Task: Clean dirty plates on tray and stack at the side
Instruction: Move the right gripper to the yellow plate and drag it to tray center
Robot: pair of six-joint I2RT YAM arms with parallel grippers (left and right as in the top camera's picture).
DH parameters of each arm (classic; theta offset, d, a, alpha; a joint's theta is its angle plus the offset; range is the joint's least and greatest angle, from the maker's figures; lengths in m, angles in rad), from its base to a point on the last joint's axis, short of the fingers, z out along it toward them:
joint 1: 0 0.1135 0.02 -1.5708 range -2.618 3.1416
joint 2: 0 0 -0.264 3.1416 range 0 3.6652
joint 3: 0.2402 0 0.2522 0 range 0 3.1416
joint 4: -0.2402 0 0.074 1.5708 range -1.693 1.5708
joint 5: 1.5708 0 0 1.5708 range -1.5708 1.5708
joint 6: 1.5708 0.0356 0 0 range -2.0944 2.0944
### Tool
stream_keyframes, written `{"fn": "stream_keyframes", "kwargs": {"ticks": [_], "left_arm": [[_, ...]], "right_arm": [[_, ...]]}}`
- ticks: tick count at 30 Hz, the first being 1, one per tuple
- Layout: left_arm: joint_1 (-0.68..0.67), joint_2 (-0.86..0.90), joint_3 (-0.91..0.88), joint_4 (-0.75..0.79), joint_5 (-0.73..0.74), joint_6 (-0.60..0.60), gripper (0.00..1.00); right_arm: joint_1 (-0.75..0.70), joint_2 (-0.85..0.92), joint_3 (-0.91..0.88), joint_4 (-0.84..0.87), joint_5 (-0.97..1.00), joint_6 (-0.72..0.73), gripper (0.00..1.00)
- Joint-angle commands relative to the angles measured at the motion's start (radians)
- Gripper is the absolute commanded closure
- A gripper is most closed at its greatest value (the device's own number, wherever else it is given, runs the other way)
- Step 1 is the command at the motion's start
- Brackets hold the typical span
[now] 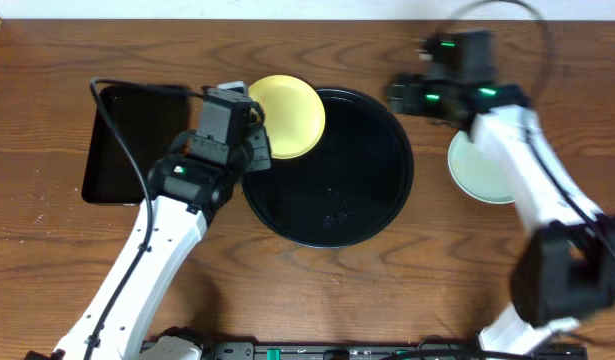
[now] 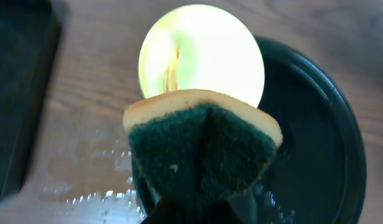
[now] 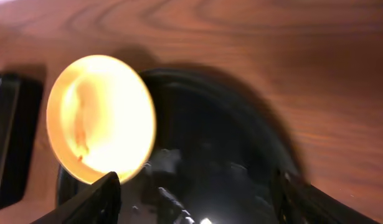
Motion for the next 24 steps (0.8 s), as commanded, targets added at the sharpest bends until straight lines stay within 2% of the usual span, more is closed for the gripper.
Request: {"fn": "stream_keyframes", "kwargs": {"ticks": [1, 5, 9, 12, 19, 22, 24], "left_arm": [[0.044, 0.012, 0.010, -0.037, 0.095, -0.010, 0.93], [0.063, 0.020, 0.010, -0.103, 0.104, -0.010, 0.93], [0.062, 0.031, 0.010, -0.134, 0.105, -0.010, 0.92], [0.062, 0.042, 0.009, -0.142, 0.105, -0.010, 0.92], [0.063, 0.071, 0.009, -0.139, 0.105, -0.010, 0.93], [0.062, 0.081, 0.009, -0.139, 0.105, -0.010, 0.93], [0.063, 0.085, 0.009, -0.137, 0.105, -0.010, 0.93]], "right_arm": [[0.069, 0.131, 0.150, -0.034, 0.035, 0.034, 0.28], [0.132, 0.294, 0.338, -0.080, 0.088, 0.047, 0.32], [0.170, 0.402, 0.440, -0.078, 0.089, 0.060, 0.40], [0.188, 0.448, 0.455, -0.071, 0.090, 0.064, 0.46], [0.225, 0.530, 0.455, -0.069, 0.092, 0.068, 0.50], [0.232, 0.549, 0.455, -0.084, 0.092, 0.068, 0.61], [0.237, 0.566, 0.455, -0.103, 0.092, 0.068, 0.74]]}}
